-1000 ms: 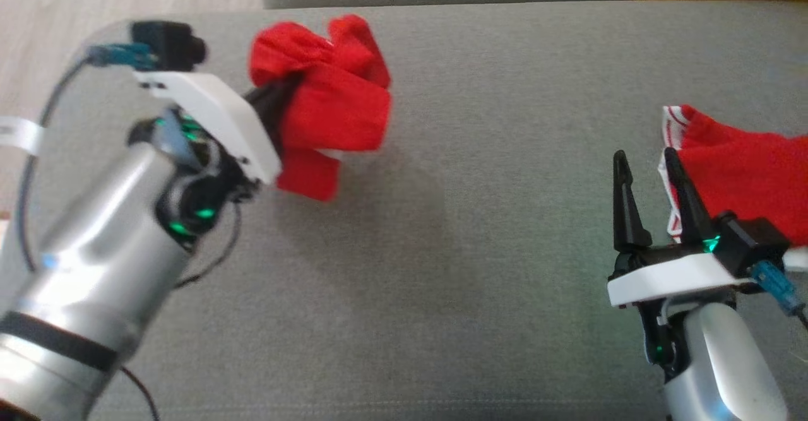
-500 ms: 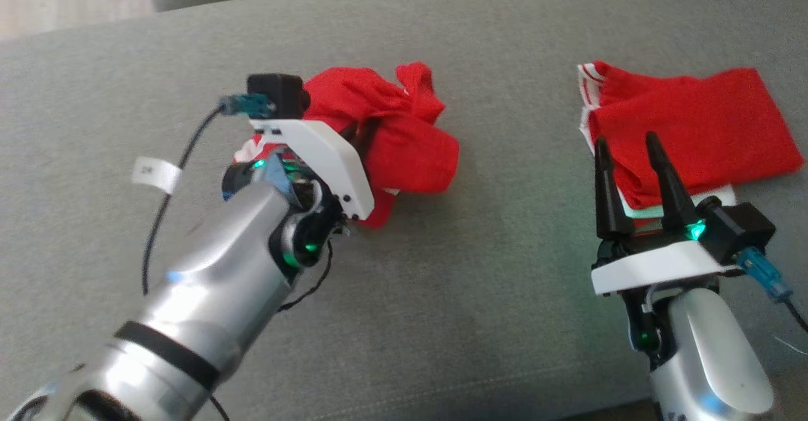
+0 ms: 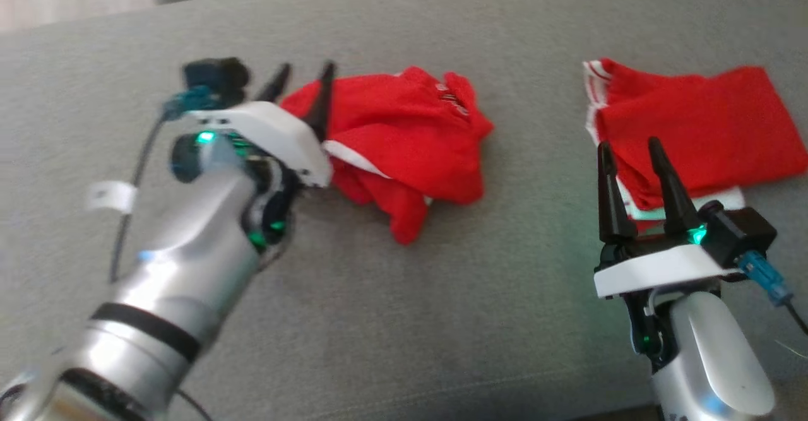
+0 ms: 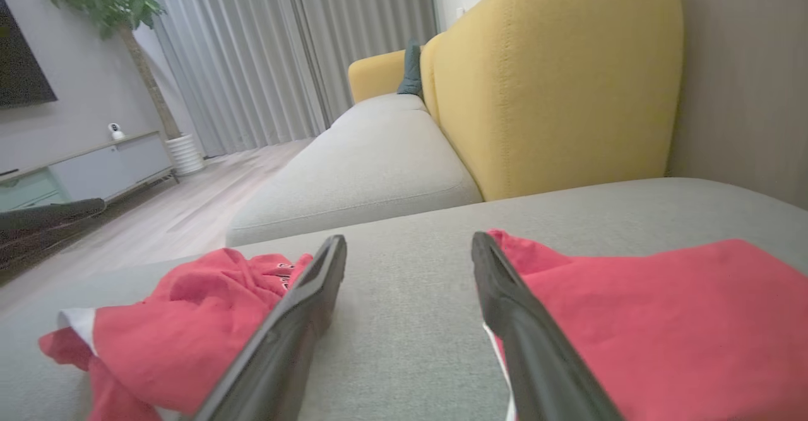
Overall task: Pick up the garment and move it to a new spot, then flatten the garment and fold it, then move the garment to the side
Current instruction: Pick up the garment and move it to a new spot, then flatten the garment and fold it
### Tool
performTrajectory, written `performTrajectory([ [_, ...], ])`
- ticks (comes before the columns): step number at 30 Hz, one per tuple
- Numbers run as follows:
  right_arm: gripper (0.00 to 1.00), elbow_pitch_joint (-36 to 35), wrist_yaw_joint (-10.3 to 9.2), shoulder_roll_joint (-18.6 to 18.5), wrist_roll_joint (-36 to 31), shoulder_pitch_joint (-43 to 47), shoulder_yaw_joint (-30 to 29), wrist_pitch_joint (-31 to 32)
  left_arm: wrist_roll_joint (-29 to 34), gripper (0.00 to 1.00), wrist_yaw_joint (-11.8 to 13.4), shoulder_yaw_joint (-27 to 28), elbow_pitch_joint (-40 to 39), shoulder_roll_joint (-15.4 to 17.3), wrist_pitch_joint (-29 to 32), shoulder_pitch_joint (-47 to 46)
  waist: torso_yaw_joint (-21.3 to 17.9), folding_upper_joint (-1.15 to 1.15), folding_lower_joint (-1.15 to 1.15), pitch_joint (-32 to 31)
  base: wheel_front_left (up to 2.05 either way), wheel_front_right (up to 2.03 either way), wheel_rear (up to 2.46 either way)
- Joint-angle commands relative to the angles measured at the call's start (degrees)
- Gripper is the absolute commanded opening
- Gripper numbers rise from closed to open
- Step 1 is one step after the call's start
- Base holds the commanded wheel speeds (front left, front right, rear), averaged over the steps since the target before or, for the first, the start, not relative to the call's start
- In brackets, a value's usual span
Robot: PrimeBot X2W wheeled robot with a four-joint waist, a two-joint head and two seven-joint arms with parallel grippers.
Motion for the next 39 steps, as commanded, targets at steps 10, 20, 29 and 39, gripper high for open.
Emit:
performTrajectory([
  [10,1.00,-0.9,-0.05,-0.1,-1.5,2.1,0.2,-0.6,7.5,1.00,-1.3,13.0,-13.8,10.6,-2.1,10.3,9.8,0.00,0.00,-5.5,0.00,0.00,0.00],
  [20,1.00,-0.1,-0.05,-0.1,-2.3,6.2,0.0,-0.4,18.9,1.00,1.3,29.3,-34.1,8.1,-2.1,34.7,13.8,0.00,0.00,-8.0,0.00,0.00,0.00],
  [29,1.00,1.0,-0.05,-0.1,-9.5,6.2,3.0,2.9,23.0,1.00,-1.4,32.4,-35.3,3.9,-2.1,38.6,16.1,0.00,0.00,-7.3,0.00,0.00,0.00],
  [39,1.00,7.6,-0.05,-0.5,-22.6,2.9,2.0,5.3,24.6,1.00,-4.2,33.1,-32.5,1.4,-2.1,38.2,18.2,0.00,0.00,-4.0,0.00,0.00,0.00],
])
